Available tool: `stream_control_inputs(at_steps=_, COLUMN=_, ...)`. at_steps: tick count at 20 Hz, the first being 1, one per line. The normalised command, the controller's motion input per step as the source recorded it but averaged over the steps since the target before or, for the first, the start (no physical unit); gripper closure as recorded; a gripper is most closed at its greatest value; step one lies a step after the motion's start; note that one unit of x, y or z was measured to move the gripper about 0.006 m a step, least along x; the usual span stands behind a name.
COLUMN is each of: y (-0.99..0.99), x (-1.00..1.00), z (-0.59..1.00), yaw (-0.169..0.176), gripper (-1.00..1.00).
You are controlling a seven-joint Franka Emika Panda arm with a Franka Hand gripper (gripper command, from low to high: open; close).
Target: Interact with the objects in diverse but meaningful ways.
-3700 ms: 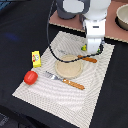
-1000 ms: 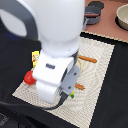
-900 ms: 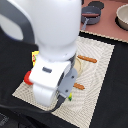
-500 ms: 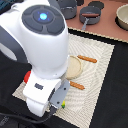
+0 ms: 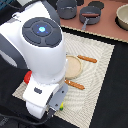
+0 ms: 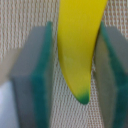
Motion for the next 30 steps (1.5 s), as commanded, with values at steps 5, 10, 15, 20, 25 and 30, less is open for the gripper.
stream_control_inputs(at_steps=5, y=0.13, x=0.07, z=0.92, yaw=0.0, gripper=-1.0)
stream_control_inputs(at_steps=10, y=0.4, x=-0.1, z=0.85, yaw=0.0, gripper=-1.0)
stream_control_inputs(at_steps=15, y=0.61, x=-0.37, z=0.57, yaw=0.0, gripper=-1.0)
stream_control_inputs(at_steps=20, y=0.62, x=-0.6, z=0.24, yaw=0.0, gripper=-1.0)
stream_control_inputs(at_steps=25, y=0.5, x=-0.73, z=-0.02, yaw=0.0, gripper=-1.0)
stream_control_inputs(at_steps=30, y=0.48, x=-0.87, z=-0.23, yaw=0.0, gripper=-1.0)
